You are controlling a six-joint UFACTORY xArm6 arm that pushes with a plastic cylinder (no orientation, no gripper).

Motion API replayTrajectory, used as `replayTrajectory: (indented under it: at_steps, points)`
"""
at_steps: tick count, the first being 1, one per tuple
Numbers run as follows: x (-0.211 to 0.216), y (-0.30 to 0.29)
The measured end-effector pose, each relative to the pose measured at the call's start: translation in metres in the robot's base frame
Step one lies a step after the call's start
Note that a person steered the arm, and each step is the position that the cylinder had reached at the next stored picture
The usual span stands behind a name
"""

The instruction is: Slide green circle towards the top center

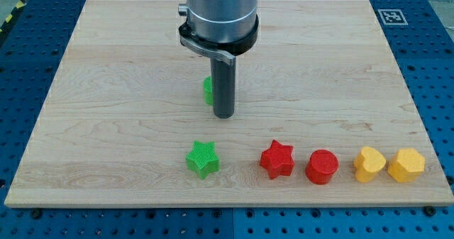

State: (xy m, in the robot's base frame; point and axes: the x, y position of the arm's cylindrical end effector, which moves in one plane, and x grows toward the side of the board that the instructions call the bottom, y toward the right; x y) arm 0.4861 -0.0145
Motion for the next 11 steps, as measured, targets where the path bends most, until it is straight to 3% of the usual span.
replayTrajectory:
  at_steps: [2, 4, 11]
  points:
    - [0.000, -0.032]
    - [-0.008, -0.019]
    - [-0.146, 0.013]
